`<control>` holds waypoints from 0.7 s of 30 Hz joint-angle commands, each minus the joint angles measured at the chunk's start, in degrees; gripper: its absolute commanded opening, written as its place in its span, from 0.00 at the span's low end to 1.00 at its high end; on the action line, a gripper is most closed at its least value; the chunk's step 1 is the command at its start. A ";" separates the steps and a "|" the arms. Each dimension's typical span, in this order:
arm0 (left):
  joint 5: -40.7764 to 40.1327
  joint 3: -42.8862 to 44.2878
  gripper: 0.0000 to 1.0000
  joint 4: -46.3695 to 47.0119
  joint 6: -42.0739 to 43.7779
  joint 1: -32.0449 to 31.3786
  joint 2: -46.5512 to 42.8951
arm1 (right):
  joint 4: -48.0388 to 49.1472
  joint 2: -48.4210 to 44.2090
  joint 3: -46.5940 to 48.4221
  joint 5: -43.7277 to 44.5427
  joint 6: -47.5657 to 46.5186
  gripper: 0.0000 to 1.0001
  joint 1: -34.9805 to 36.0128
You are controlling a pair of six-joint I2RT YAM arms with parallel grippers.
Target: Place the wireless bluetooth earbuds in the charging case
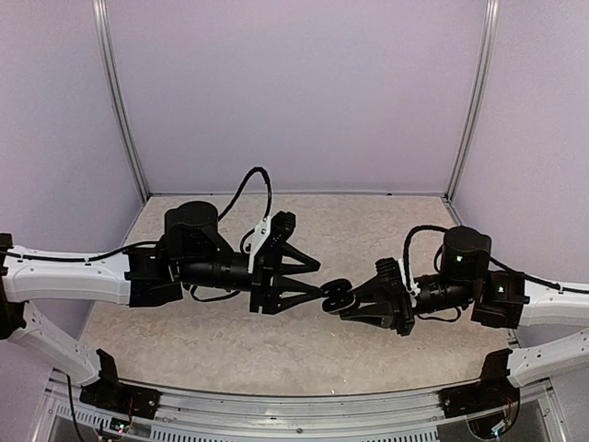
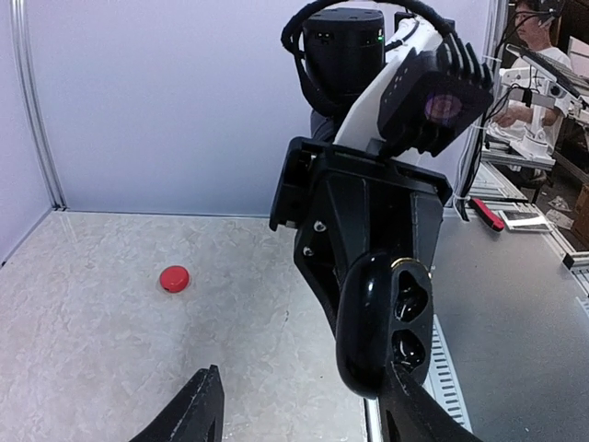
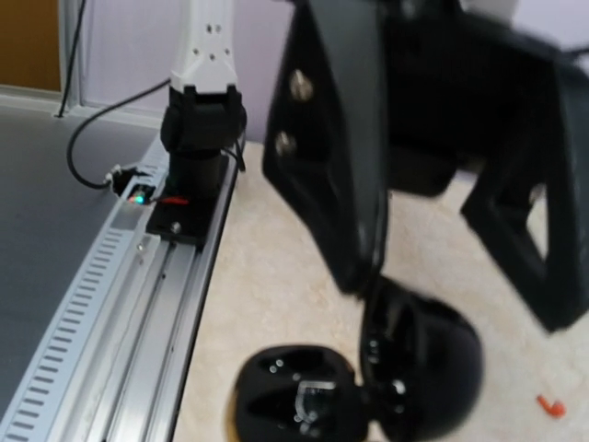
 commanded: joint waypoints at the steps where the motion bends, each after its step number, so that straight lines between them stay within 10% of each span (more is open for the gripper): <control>1: -0.74 2.40 0.57 -0.51 0.50 0.10 1.46 | 1.64 -3.07 -0.28 -2.30 -3.30 0.02 1.14; 12: 5.01 -4.23 0.62 9.51 -9.37 6.20 -3.78 | 2.35 -4.20 -1.13 1.45 -3.20 0.00 1.34; 21: -19.16 -3.85 0.63 2.52 -17.41 16.05 -3.90 | 4.91 -7.89 -3.01 5.37 -1.02 0.00 1.34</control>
